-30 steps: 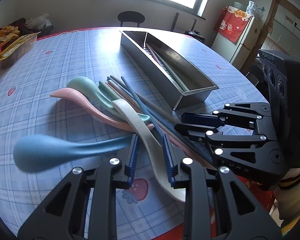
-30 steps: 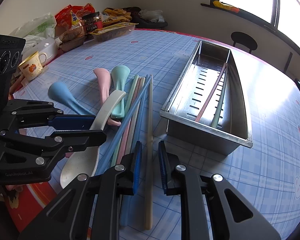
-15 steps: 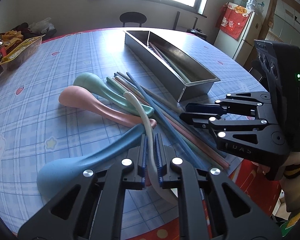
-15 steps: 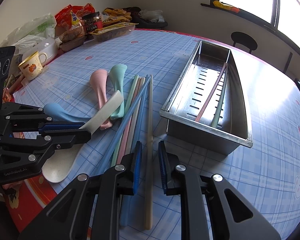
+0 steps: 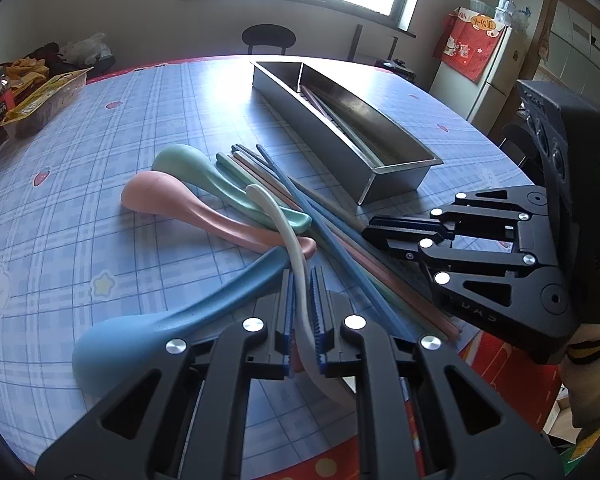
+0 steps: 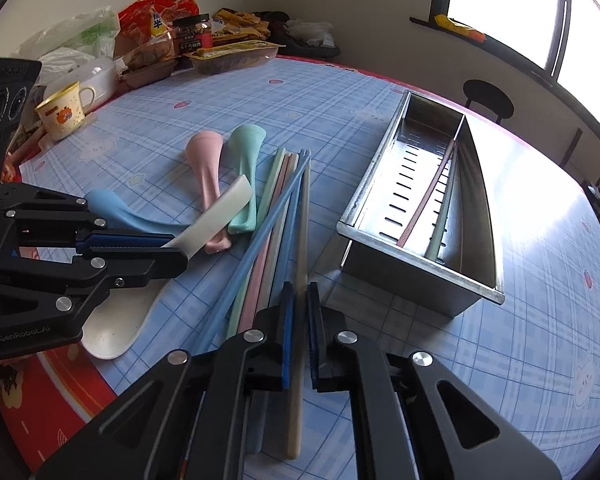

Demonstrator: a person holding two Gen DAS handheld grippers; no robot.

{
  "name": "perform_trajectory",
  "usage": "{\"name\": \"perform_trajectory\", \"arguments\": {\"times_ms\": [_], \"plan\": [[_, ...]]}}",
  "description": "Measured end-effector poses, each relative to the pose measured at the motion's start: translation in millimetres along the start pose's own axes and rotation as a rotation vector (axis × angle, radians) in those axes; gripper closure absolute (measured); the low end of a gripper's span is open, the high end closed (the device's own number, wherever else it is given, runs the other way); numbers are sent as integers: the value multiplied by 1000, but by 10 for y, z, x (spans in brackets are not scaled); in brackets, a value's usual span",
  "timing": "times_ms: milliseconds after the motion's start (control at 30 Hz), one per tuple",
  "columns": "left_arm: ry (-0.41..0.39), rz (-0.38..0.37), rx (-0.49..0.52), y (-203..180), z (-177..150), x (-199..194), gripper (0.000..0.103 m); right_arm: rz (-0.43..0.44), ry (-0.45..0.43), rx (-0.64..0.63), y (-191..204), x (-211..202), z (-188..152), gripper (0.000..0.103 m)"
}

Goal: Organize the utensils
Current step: 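Lift the white spoon with the left tool while the right tool lifts the beige chopstick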

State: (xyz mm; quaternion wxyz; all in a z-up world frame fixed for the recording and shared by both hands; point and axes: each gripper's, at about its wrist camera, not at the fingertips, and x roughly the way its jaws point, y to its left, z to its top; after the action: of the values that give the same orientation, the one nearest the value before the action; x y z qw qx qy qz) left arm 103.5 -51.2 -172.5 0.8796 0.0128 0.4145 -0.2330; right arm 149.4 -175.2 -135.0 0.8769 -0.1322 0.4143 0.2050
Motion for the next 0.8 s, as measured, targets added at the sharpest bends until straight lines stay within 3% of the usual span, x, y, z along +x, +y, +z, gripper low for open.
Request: {"name": "perform_trajectory", "arguments": {"times_ms": [200,667,800], "plan": [[-21,5,-32,46,-5,-39,92,1,-8,21,-52,-22,-4,97],[-93,19,-74,110,-18,-203,92,4,-135,53,-119,-269,-29,97],[-109,30,-74,101,-26,-237,92,43,-170,76,-151,-333,-44,97]]}}
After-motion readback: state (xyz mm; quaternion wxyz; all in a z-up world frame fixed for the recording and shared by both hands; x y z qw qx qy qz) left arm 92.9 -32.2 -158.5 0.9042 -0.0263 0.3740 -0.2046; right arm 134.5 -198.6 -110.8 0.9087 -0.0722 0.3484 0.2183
